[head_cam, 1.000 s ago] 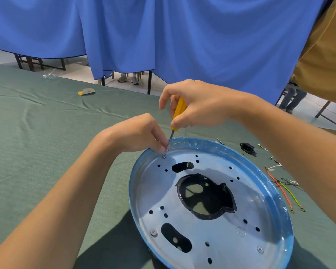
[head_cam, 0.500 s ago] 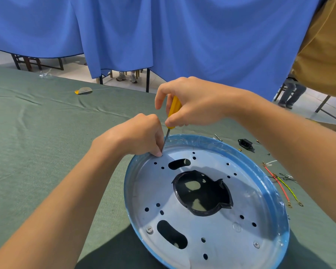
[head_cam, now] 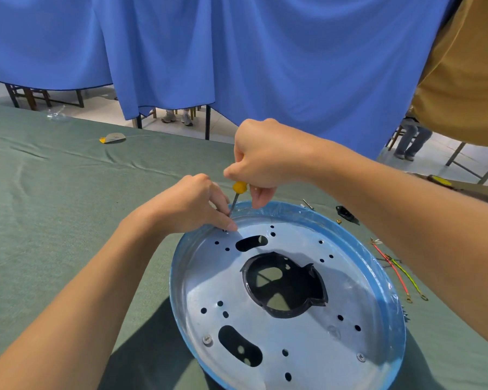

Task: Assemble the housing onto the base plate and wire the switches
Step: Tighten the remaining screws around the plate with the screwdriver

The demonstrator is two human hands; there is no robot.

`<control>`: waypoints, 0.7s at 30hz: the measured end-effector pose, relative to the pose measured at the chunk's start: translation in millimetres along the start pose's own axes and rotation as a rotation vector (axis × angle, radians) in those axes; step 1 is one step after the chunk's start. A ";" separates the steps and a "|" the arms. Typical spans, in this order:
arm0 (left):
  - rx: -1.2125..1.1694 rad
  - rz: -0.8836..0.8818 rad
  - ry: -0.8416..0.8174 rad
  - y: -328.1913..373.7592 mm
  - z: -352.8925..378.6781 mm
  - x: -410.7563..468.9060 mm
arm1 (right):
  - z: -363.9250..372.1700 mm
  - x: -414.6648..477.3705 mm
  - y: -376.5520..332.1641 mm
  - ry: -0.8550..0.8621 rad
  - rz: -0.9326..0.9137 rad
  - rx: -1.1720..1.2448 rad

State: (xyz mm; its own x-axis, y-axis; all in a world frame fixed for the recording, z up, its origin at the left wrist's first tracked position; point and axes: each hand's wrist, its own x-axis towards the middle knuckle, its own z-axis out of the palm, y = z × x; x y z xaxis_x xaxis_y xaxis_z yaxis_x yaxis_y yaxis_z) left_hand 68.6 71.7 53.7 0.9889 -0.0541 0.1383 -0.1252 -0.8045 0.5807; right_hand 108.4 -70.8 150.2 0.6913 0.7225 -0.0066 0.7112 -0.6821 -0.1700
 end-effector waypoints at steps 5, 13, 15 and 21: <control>-0.005 0.036 -0.046 -4.4 -2.8 1.5 | -17.3 -3.4 -8.1 -0.035 -0.128 -0.081; -0.241 0.025 -0.039 -3.9 -7.5 -3.2 | -6.9 9.4 -15.4 0.009 -0.074 -0.162; -0.359 0.048 0.046 -3.8 -8.7 -3.3 | -5.9 12.4 -14.3 0.020 0.007 -0.120; -0.486 0.057 0.149 -6.4 -5.8 -6.6 | -9.6 14.4 -16.3 0.002 -0.075 -0.242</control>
State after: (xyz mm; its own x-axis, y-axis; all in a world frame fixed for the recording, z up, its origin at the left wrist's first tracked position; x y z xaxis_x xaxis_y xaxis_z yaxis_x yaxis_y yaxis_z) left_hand 62.5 80.6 53.7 0.9617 0.0236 0.2733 -0.2366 -0.4324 0.8701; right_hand 108.0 -50.4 162.3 0.6358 0.7718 -0.0012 0.7700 -0.6341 0.0709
